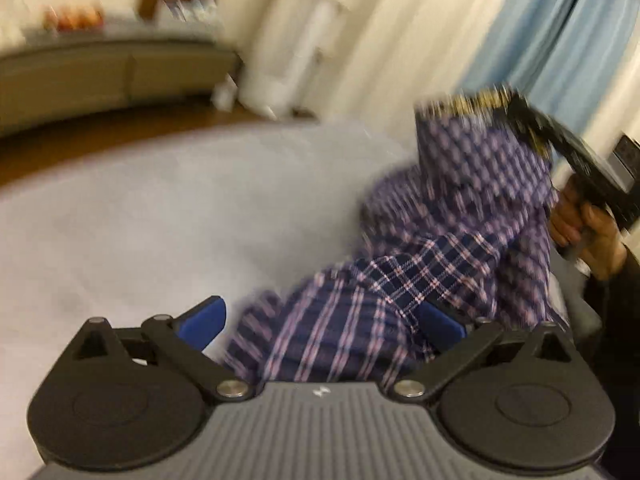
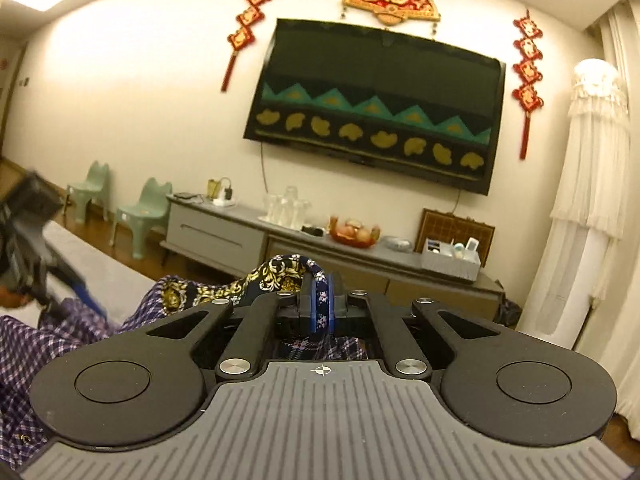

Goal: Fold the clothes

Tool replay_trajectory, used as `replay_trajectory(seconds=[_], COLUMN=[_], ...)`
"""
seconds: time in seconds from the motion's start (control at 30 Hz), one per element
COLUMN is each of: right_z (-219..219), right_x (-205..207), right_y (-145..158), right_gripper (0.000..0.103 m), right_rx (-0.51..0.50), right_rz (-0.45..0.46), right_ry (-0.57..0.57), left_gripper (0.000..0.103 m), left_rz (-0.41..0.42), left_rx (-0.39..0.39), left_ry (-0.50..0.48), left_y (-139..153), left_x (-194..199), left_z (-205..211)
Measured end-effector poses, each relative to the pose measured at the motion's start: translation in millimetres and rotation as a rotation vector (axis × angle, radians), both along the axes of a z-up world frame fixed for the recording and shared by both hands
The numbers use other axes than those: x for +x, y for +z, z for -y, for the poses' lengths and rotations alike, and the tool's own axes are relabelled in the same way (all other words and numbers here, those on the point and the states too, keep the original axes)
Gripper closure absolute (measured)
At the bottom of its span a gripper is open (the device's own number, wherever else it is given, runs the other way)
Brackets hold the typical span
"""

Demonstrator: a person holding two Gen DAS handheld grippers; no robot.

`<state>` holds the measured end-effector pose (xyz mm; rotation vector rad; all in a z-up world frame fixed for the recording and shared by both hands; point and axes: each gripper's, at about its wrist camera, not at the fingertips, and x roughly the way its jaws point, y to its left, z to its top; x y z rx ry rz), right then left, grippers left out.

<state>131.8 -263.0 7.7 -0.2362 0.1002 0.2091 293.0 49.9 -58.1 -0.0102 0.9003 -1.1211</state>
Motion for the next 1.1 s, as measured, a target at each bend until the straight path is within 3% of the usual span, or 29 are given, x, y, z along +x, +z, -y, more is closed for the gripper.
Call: replay_trajectory(seconds=[0.03, 0.07, 0.1, 0.13, 0.23, 0.37, 0.43, 0.5, 0.57, 0.6, 0.63, 0.7, 0.77, 0.8, 0.83, 0.9, 0.97, 1.03, 1.1], right_z=[1, 3, 7, 9, 16, 27, 16, -4, -32, -48, -45, -40, -35, -32, -18, 9, 35, 61, 71], right_x=[2, 3, 10, 9, 3, -9, 11, 49, 99, 127, 124, 119, 114, 110, 90, 50, 20, 13, 13], right_y=[0, -1, -3, 1, 18, 60, 74, 79, 67, 53, 41, 16, -8, -20, -29, -47, -65, -71, -66], right_gripper=[0.099, 0.099, 0.099, 0.099, 0.099, 0.099, 0.099, 0.099, 0.096, 0.071, 0.042, 0.042, 0.04, 0.036, 0.029, 0.019, 0.019, 0.019, 0.019], right_rx=[0.007, 0.015, 0.026, 0.039, 0.1, 0.251, 0.296, 0.32, 0.305, 0.28, 0.285, 0.294, 0.302, 0.304, 0.262, 0.177, 0.121, 0.188, 0.27], right_rz=[-0.004, -0.008, -0.015, -0.019, -0.026, -0.007, -0.047, -0.125, -0.248, -0.326, -0.367, -0.45, -0.532, -0.57, -0.559, -0.535, -0.53, -0.545, -0.543], right_ry=[0.0, 0.001, 0.001, -0.003, -0.017, -0.037, -0.037, -0.029, -0.027, -0.029, -0.03, -0.033, -0.036, -0.038, -0.056, -0.09, -0.15, -0.227, -0.233], left_gripper=[0.033, 0.048, 0.08, 0.094, 0.096, 0.097, 0.096, 0.095, 0.09, 0.082, 0.074, 0.074, 0.072, 0.065, 0.057, 0.049, 0.049, 0.049, 0.047], left_rz=[-0.016, -0.022, -0.028, -0.007, 0.13, 0.344, 0.388, 0.419, 0.428, 0.432, 0.412, 0.325, 0.235, 0.206, 0.186, 0.15, 0.105, 0.085, 0.122], left_rx=[-0.011, -0.027, -0.043, -0.057, -0.109, -0.244, -0.228, -0.119, 0.078, 0.206, 0.308, 0.424, 0.394, 0.35, 0.317, 0.266, 0.232, 0.225, 0.255], left_ry=[-0.023, -0.035, -0.047, -0.038, 0.044, 0.285, 0.4, 0.555, 0.741, 0.825, 0.872, 0.904, 0.903, 0.888, 0.892, 0.916, 0.92, 0.901, 0.858], left_y=[-4, -5, -6, 0, 38, 147, 194, 213, 200, 181, 160, 117, 87, 77, 69, 52, 38, 30, 31], left_x=[-5, -12, -19, -30, -75, -125, -134, -119, -91, -75, -62, -54, -73, -89, -103, -126, -139, -147, -147], left_z=[2, 3, 4, 2, -18, -75, -91, -90, -81, -77, -77, -87, -105, -116, -127, -142, -143, -137, -125])
